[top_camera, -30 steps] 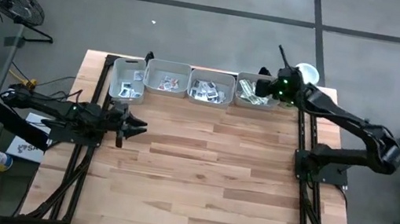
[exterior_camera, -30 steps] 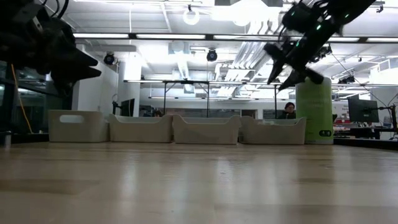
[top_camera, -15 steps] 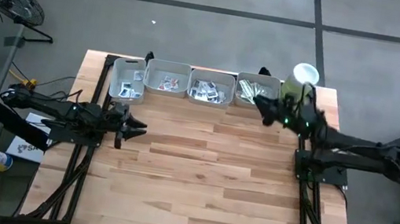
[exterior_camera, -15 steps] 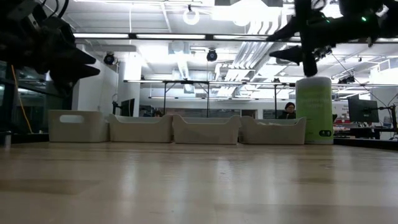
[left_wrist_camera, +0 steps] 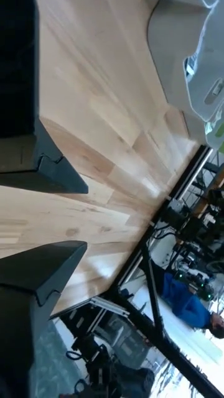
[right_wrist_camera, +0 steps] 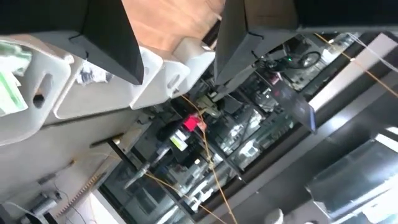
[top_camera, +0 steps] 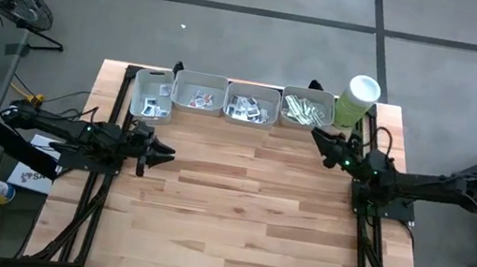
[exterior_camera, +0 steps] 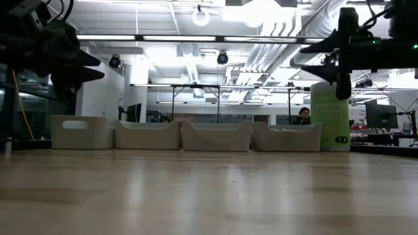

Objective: Pick & Place First Aid Supplies
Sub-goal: Return to Home Position

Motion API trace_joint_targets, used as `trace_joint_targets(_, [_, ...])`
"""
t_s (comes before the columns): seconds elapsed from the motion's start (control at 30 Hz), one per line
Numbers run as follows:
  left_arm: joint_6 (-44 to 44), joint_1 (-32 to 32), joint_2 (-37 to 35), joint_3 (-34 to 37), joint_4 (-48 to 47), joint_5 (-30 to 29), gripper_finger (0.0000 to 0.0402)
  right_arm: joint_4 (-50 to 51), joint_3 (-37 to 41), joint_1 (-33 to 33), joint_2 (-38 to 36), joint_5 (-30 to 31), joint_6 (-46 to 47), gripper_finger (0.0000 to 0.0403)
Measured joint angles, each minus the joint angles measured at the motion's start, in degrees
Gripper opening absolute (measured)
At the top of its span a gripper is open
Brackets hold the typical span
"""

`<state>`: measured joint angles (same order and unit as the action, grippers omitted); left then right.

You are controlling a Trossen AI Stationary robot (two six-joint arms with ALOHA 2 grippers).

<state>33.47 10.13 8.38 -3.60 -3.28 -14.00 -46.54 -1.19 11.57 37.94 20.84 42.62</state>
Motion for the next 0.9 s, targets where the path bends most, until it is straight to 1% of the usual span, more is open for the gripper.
trace_joint_targets(0.07, [-0.43,0.0,-0.02,0.0,0.19,-0.41,0.0133,0.6,0.59,0.0,-2.64,-0.3,-1.17,0.0193])
trace_joint_targets(0.17, [-0.61,-0.02,-0.02,0.0,0.06,-1.86,0.0133,4.2,0.63,0.58,-7.34,-1.07,-3.73,0.0193])
trace_joint_targets(0.23, [-0.65,0.0,0.0,-0.02,-0.26,-3.27,0.0133,9.27,0.63,1.76,-11.32,-1.41,-3.9,0.0193])
trace_joint_targets(0.3, [-0.41,0.0,-0.01,-0.05,-0.27,-4.58,0.0133,15.7,0.63,3.56,-16.35,-3.04,-3.28,0.0193])
trace_joint_targets(0.43, [-1.15,-0.02,-0.02,-0.09,-0.14,-6.58,0.0133,28.99,0.63,7.85,-27.73,-7.6,-2.22,0.0193])
trace_joint_targets(0.53, [-3.12,-0.01,0.0,-0.09,0.05,-8.02,0.0133,36.35,0.63,10.64,-36.55,-9.53,-3.21,0.0193])
trace_joint_targets(0.57, [-3.29,-0.01,-0.02,-0.09,0.14,-8.82,0.0133,37.53,0.64,11.43,-37.87,-9.64,-4.06,0.0193])
trace_joint_targets(0.63, [-3.37,-0.02,-0.1,-0.09,0.41,-10.31,0.0133,37.71,0.63,12.6,-37.68,-10.57,-6.98,0.0193])
trace_joint_targets(0.7, [-4.0,-0.02,-0.25,0.43,2.53,-10.84,0.0133,35.14,0.63,13.69,-37.29,-11.19,-9.51,0.0193])
trace_joint_targets(0.77, [-5.76,0.0,-0.44,2.42,7.63,-10.34,0.0133,35.31,0.65,14.11,-37.2,-11.41,-12.46,0.0193])
trace_joint_targets(0.8, [-6.36,0.0,-0.39,2.35,9.86,-10.1,0.0133,34.9,0.64,14.05,-37.23,-11.86,-14.07,0.0193])
trace_joint_targets(0.9, [-9.04,0.0,-0.25,2.51,10.27,-9.77,0.0133,34.29,0.65,13.36,-37.24,-13.98,-18.59,0.0193])
